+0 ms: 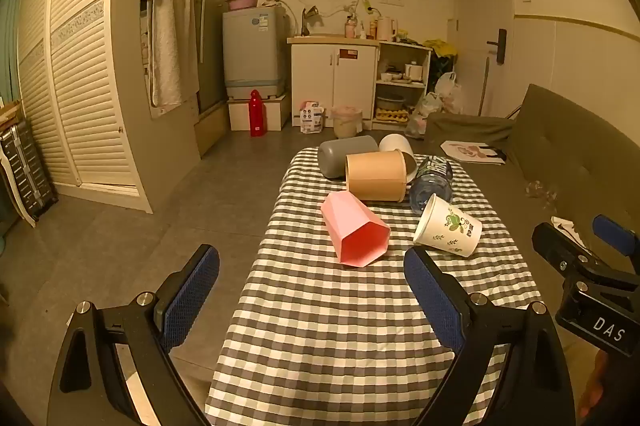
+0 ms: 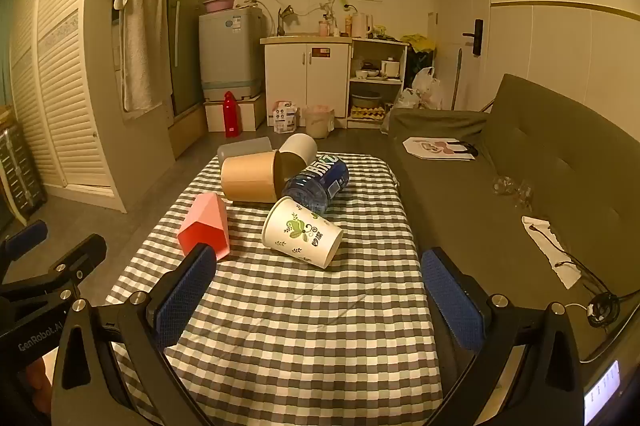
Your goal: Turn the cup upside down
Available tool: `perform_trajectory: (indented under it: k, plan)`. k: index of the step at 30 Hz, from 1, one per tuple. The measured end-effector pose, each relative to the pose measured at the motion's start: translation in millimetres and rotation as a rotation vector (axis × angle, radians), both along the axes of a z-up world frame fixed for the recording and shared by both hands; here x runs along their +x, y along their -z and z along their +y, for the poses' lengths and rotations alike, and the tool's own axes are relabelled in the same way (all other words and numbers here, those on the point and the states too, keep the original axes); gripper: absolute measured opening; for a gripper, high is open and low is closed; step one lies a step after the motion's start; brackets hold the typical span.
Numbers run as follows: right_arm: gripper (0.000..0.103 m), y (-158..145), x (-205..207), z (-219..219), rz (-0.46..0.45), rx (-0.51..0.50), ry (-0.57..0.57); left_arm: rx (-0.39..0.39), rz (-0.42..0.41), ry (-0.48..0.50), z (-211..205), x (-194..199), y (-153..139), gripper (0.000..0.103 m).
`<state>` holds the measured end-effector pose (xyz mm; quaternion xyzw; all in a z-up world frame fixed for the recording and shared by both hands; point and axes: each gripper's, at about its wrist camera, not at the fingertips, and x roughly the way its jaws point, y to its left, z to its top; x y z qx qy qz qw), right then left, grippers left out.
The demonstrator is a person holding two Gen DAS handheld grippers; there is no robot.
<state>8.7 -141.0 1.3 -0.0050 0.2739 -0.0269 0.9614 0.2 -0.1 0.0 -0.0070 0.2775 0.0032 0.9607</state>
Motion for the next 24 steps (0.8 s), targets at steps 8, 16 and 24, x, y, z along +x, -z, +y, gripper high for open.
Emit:
perform_trajectory:
  k: [8, 16, 24]
  plan:
    - [0.103, -1.6, -2.2, 0.3, -0.003, 0.001, 0.001, 0.0, -0.008, 0.007, 1.7, 0.2, 1.7, 0.096]
    - [0.103, 0.5, 0.1, 2.4, -0.002, 0.001, 0.001, 0.009, -0.012, 0.007, -2.9, -0.4, -1.2, 0.096]
    - [0.103, 0.8, 0.0, 2.4, -0.001, -0.001, 0.0, 0.005, -0.012, 0.007, -2.4, -0.5, -2.2, 0.096]
